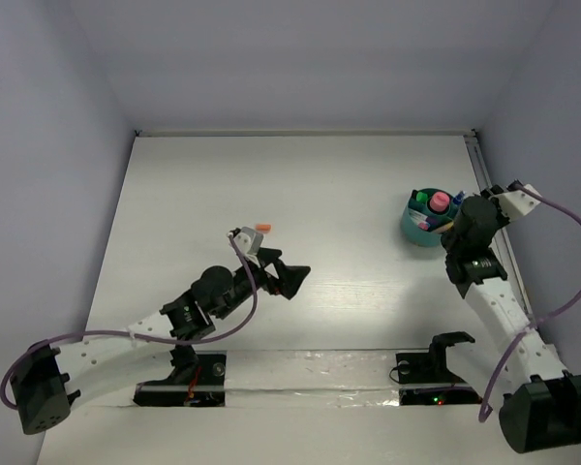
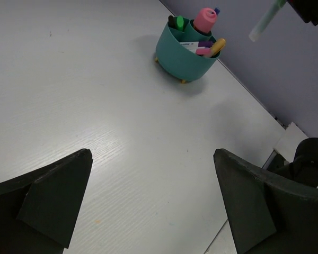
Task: Sort the stationery into containers
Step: Place the pen in the storage box.
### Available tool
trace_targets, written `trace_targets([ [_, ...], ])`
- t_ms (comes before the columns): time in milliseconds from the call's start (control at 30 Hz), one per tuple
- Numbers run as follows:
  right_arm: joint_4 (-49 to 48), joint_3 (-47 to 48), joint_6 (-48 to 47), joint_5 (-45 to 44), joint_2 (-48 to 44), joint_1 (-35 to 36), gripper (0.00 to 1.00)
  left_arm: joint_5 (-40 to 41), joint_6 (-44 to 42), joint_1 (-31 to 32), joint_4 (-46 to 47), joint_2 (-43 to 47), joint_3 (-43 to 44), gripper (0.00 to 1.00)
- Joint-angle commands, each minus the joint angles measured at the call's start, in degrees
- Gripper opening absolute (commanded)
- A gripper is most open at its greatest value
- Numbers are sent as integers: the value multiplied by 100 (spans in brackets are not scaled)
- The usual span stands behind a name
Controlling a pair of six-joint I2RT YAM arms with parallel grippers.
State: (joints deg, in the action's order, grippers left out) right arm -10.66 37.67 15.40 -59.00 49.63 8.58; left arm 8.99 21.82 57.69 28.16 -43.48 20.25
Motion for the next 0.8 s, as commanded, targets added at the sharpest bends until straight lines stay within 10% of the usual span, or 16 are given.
trace_targets([
  [0,-348,355,43,117,361,-260,0,164,-108,14,208,314,-91,99],
  [767,-1764,-163,605,258,1963,-260,0,287,-91,14,154,736,-215,99],
])
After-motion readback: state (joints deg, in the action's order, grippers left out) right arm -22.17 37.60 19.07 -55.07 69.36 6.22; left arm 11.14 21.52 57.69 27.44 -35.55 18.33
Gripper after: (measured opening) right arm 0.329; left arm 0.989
